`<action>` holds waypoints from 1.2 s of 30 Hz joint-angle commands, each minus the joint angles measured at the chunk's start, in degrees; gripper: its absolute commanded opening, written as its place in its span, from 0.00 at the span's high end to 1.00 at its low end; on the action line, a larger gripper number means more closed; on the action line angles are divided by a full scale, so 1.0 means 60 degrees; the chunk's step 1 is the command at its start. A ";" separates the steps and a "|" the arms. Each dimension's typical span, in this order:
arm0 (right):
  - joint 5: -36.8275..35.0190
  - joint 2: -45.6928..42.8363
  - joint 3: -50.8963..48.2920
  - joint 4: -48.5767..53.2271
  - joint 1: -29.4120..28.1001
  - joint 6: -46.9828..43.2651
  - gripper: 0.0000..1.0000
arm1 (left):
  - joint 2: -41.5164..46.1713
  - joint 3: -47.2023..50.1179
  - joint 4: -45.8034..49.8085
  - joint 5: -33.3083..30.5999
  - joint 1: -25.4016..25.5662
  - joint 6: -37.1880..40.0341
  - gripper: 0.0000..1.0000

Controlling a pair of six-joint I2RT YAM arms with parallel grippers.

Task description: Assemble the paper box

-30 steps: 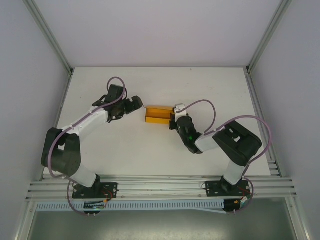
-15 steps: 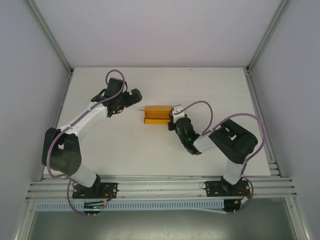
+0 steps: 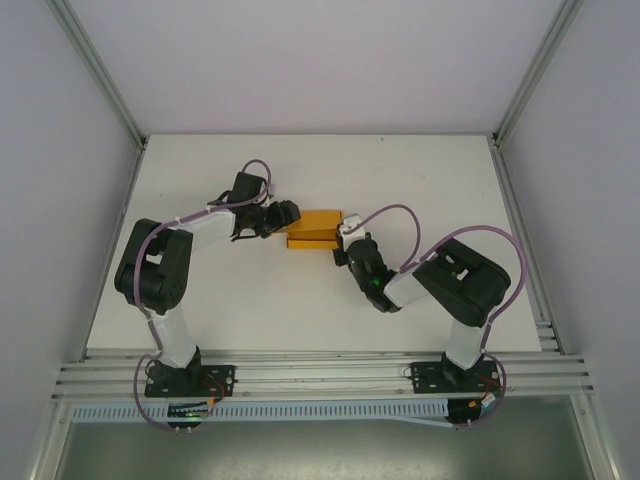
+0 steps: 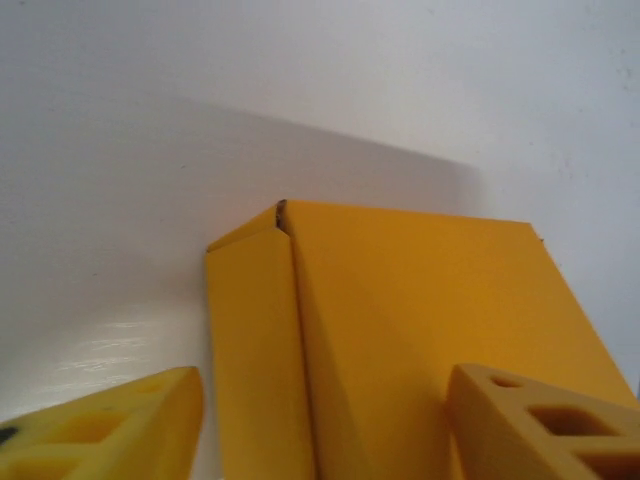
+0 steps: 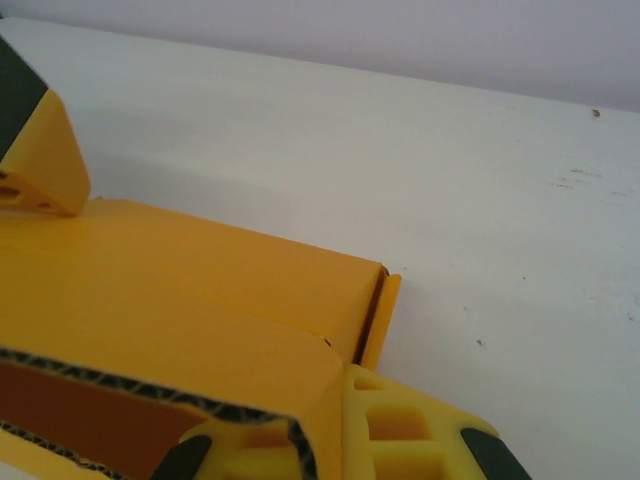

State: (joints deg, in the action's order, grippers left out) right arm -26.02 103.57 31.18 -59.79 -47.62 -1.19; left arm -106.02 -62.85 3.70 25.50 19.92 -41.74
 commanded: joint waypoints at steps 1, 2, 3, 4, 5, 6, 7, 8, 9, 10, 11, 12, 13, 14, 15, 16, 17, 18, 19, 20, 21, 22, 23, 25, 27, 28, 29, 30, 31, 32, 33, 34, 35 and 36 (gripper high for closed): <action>-0.0138 0.0234 -0.0286 0.0938 -0.0252 -0.0175 0.94 | -0.0219 0.0338 -0.0078 0.0293 0.0056 -0.0057 0.42; -0.0124 0.0160 -0.0329 0.1001 -0.0295 -0.0162 0.92 | -0.0245 0.0448 -0.0136 0.0284 0.0057 -0.0089 0.46; -0.0205 0.0051 -0.0347 0.1117 -0.0323 -0.0052 0.88 | -0.0297 0.0594 -0.0188 0.0242 0.0049 -0.0083 0.48; -0.0290 -0.0077 -0.0375 0.1233 -0.0334 0.0133 0.84 | -0.0378 0.0609 -0.0179 0.0214 0.0049 -0.0092 0.50; -0.0247 -0.0257 -0.0432 0.1310 -0.0333 0.0202 0.79 | -0.0457 0.0607 -0.0153 0.0171 0.0048 -0.0081 0.54; -0.0142 -0.0515 -0.0504 0.1462 -0.0349 0.0220 0.72 | -0.0568 0.0599 -0.0121 0.0123 0.0056 -0.0025 0.56; -0.0127 -0.0778 -0.0537 0.1631 -0.0350 0.0281 0.65 | -0.0655 0.0597 -0.0061 0.0040 0.0049 -0.0042 0.57; -0.0078 -0.1088 -0.0578 0.1890 -0.0352 0.0344 0.60 | -0.0740 0.0589 -0.0021 -0.0023 0.0063 -0.0013 0.59; 0.0011 -0.1407 -0.0561 0.2303 -0.0351 0.0321 0.54 | -0.0815 0.0583 0.0044 -0.0095 0.0057 0.0023 0.59; 0.0031 -0.1674 -0.0525 0.2735 -0.0347 0.0330 0.49 | -0.0893 0.0554 0.0138 -0.0090 0.0053 0.0020 0.59; 0.0059 -0.1918 -0.0509 0.3147 -0.0338 0.0398 0.45 | -0.0972 0.0547 0.0180 -0.0038 0.0063 0.0030 0.60; 0.0088 -0.2147 -0.0522 0.3542 -0.0337 0.0474 0.42 | -0.1042 0.0592 0.0136 0.0019 0.0066 -0.0004 0.61; 0.0118 -0.2353 -0.0577 0.3808 -0.0338 0.0582 0.40 | -0.1090 0.0662 0.0049 0.0029 0.0065 -0.0051 0.62; 0.0230 -0.2562 -0.0685 0.3997 -0.0338 0.0700 0.37 | -0.1139 0.0748 -0.0050 0.0035 0.0070 -0.0092 0.62; 0.0436 -0.2852 -0.0782 0.4252 -0.0338 0.0711 0.35 | -0.1174 0.0819 -0.0104 0.0024 0.0066 -0.0100 0.62; 0.0682 -0.3136 -0.0889 0.4510 -0.0338 0.0718 0.32 | -0.1218 0.0850 -0.0094 -0.0004 0.0075 -0.0105 0.63; 0.1038 -0.3404 -0.0982 0.4803 -0.0292 0.0652 0.26 | -0.1261 0.0850 -0.0065 -0.0022 0.0076 -0.0090 0.63; 0.1242 -0.3675 -0.1050 0.5158 -0.0227 0.0643 0.21 | -0.1298 0.0850 -0.0063 -0.0032 0.0069 -0.0075 0.64; 0.1126 -0.3845 -0.1099 0.5356 -0.0135 0.0854 0.15 | -0.1340 0.0836 -0.0045 -0.0045 0.0076 -0.0062 0.67; 0.1120 -0.3978 -0.1166 0.5416 0.0025 0.1107 0.11 | -0.1357 0.0833 -0.0043 -0.0074 0.0068 -0.0033 0.68; 0.1248 -0.4136 -0.1217 0.5458 0.0286 0.1343 0.10 | -0.1347 0.0842 -0.0029 -0.0132 0.0076 -0.0028 0.70; 0.1466 -0.4306 -0.1254 0.5428 0.0586 0.1673 0.08 | -0.1331 0.0887 -0.0058 -0.0170 0.0067 -0.0046 0.74; 0.1843 -0.4466 -0.1298 0.5396 0.1001 0.2113 0.04 | -0.1312 0.0936 -0.0123 -0.0167 0.0071 -0.0036 0.75; 0.3260 -0.4691 -0.1210 0.5381 0.2159 0.3240 0.01 | -0.1243 0.1095 -0.0315 -0.0093 0.0050 -0.0134 0.80; 0.4920 -0.4640 -0.0937 0.5426 0.3056 0.4041 0.01 | -0.1162 0.1332 -0.0758 0.0195 0.0040 -0.0159 0.84; 0.5448 -0.4553 -0.0709 0.5601 0.3382 0.4277 0.01 | -0.1127 0.1427 -0.0917 0.0234 0.0035 -0.0192 0.86; 0.6079 -0.4426 -0.0340 0.5940 0.3650 0.4367 0.01 | -0.1082 0.1522 -0.1042 0.0241 0.0020 -0.0217 0.86; 0.6488 -0.4278 -0.0009 0.6316 0.3813 0.4460 0.01 | -0.1035 0.1653 -0.1222 0.0220 -0.0004 -0.0326 0.88; 0.6868 -0.4063 0.0367 0.6698 0.3935 0.4533 0.01 | -0.0989 0.1842 -0.1468 0.0237 -0.0038 -0.0512 0.89; 0.7258 -0.3800 0.0760 0.7036 0.4083 0.4695 0.01 | -0.0953 0.2069 -0.1841 0.0420 -0.0093 -0.0619 0.89; 0.7647 -0.3527 0.1055 0.7216 0.4211 0.4887 0.01 | -0.0948 0.2247 -0.2160 0.0651 -0.0161 -0.0713 0.90; 0.8210 -0.3234 0.1346 0.7296 0.4345 0.5024 0.01 | -0.0926 0.2418 -0.2472 0.0874 -0.0235 -0.0797 0.90; 0.8687 -0.2882 0.1646 0.7317 0.4440 0.5236 0.01 | -0.0933 0.2617 -0.2859 0.1127 -0.0326 -0.0898 0.90; 0.9064 -0.2558 0.1914 0.7365 0.4477 0.5366 0.01 | -0.0946 0.2791 -0.3203 0.1376 -0.0407 -0.0973 0.89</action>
State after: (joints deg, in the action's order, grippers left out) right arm 15.55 84.09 38.96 -19.70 -21.87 25.87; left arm -108.68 -51.53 -19.25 32.12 18.65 -45.43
